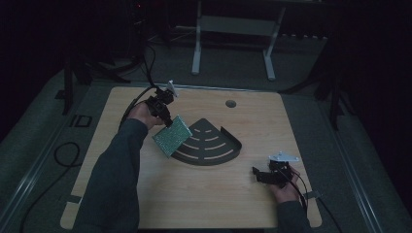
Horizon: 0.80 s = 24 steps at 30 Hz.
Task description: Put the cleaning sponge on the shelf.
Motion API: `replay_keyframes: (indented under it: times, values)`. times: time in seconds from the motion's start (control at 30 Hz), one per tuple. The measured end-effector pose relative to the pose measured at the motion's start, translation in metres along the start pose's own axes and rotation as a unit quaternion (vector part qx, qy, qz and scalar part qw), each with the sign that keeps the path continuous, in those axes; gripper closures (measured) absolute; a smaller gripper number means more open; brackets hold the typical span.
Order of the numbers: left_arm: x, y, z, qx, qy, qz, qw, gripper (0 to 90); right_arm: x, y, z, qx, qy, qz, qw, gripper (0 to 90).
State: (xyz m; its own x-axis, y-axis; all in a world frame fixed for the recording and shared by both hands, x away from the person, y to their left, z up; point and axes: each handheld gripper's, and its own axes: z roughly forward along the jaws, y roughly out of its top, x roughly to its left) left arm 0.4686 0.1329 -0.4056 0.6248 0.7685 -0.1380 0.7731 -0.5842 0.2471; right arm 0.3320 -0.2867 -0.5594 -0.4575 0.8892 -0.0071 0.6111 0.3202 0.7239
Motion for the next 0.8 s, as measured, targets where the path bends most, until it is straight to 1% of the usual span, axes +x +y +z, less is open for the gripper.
replay_keyframes:
  times: [0.13, 0.17, 0.33, 0.47, 0.53, 0.8]
  values:
    - [-0.001, 0.004, 0.004, 0.0, 0.002, -0.002, 1.0, 90.0, 0.0, 0.0, 0.0, 0.0, 0.0, 0.0, 1.0, 14.7]
    - [-0.001, 0.005, 0.004, 0.001, 0.003, 0.001, 1.0, 90.0, 0.0, 0.0, 0.0, 0.0, 0.0, 0.0, 1.0, 14.7]
    - [-0.003, 0.009, 0.006, -0.002, 0.006, -0.001, 1.0, 90.0, 0.0, 0.0, 0.0, 0.0, 0.0, -0.001, 1.0, 14.7]
    - [-0.004, 0.013, 0.008, 0.001, 0.006, 0.001, 1.0, 90.0, 0.0, 0.0, 0.0, 0.0, 0.0, -0.001, 1.0, 14.7]
    - [-0.006, 0.015, 0.009, 0.004, 0.01, 0.006, 0.9999, 90.0, 0.0, 0.0, 0.0, 0.0, 0.0, -0.001, 1.0, 14.7]
    - [-0.015, 0.026, 0.006, -0.002, 0.015, 0.018, 0.9997, 90.0, 0.0, 0.0, 0.0, -0.001, 0.001, -0.002, 1.0, 14.7]
